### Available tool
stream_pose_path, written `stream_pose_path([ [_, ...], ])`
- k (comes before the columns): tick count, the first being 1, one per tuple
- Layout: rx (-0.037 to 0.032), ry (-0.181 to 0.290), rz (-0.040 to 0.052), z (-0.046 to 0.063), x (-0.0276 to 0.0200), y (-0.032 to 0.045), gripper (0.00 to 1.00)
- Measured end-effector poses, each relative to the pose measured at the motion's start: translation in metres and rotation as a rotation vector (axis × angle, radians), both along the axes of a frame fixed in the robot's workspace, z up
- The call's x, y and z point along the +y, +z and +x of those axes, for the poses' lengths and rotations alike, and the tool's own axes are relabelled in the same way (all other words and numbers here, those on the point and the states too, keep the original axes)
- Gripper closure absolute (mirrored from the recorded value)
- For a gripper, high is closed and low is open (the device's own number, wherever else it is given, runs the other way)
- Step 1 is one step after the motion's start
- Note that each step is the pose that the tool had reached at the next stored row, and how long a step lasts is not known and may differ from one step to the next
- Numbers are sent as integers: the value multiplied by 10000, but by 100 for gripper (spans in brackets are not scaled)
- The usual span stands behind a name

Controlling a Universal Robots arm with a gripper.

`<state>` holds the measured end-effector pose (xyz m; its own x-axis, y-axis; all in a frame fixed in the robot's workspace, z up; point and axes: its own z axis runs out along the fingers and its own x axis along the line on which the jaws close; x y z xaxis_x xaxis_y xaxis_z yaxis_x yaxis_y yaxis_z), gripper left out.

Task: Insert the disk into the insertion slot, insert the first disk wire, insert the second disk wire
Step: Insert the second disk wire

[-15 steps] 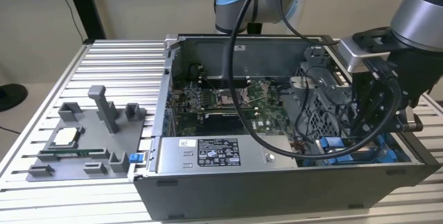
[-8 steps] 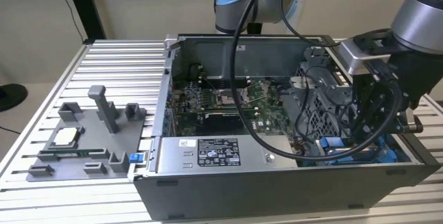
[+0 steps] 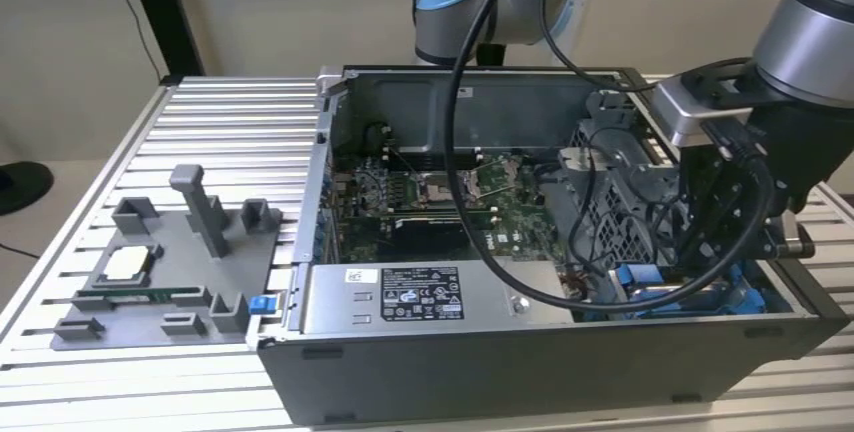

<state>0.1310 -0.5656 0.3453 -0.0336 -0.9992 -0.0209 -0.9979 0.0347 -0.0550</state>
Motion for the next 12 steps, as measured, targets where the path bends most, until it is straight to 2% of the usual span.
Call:
stream_pose_path([
  [12, -21, 7, -1, 0, 0, -30, 100],
])
